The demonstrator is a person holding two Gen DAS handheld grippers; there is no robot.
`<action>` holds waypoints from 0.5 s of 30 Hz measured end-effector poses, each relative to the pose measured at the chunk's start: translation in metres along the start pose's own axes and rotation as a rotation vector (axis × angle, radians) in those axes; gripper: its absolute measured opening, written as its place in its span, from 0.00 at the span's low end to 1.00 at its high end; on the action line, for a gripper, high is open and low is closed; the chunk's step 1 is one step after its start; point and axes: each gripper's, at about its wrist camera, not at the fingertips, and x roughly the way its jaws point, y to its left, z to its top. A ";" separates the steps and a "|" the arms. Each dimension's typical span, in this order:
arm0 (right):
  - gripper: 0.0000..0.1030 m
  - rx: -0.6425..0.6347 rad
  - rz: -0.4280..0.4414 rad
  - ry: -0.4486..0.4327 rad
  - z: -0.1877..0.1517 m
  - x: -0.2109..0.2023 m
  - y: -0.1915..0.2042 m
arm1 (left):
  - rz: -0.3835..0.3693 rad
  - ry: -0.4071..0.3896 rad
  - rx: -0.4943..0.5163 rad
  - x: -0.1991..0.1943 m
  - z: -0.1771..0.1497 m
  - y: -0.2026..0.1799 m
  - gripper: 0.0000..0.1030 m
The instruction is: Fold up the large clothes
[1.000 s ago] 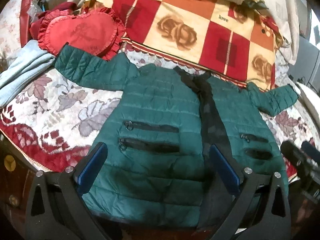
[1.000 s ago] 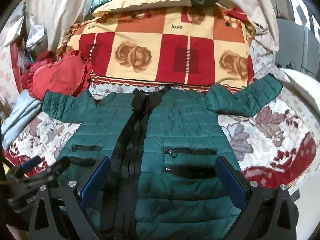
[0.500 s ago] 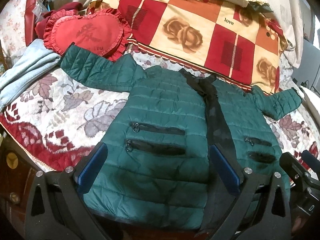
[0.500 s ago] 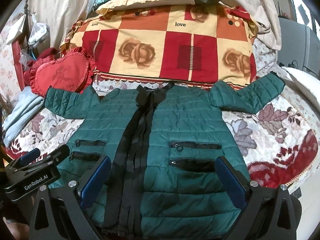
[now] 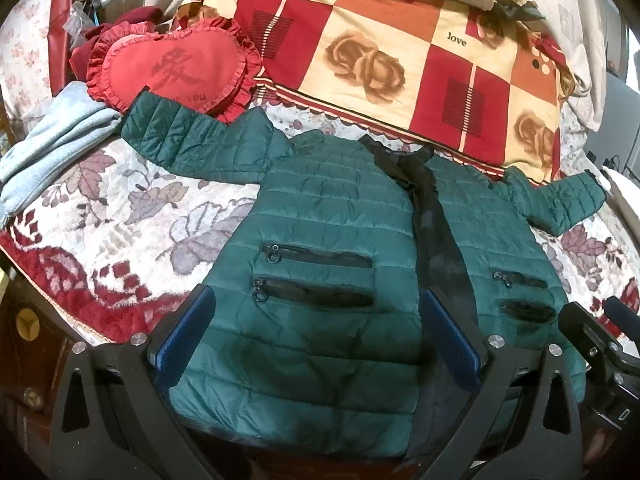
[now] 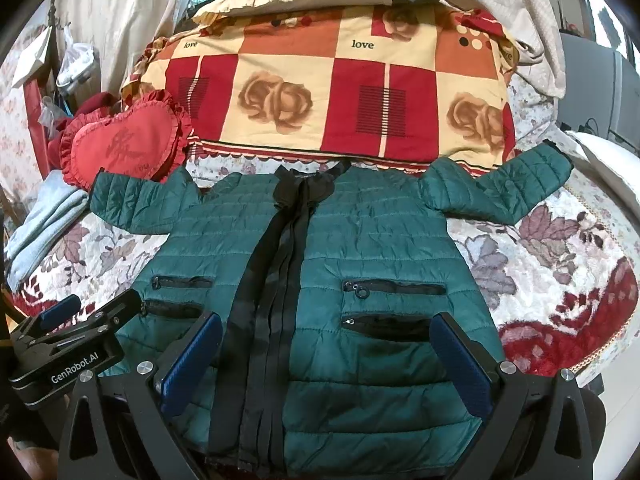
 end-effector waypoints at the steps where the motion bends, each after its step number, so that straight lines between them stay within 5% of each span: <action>1: 1.00 0.000 -0.002 0.000 0.000 0.000 0.000 | 0.002 0.000 -0.002 0.000 0.000 -0.001 0.99; 15: 1.00 -0.001 -0.007 -0.003 -0.001 0.001 0.000 | 0.005 0.002 0.001 0.001 -0.001 -0.001 0.99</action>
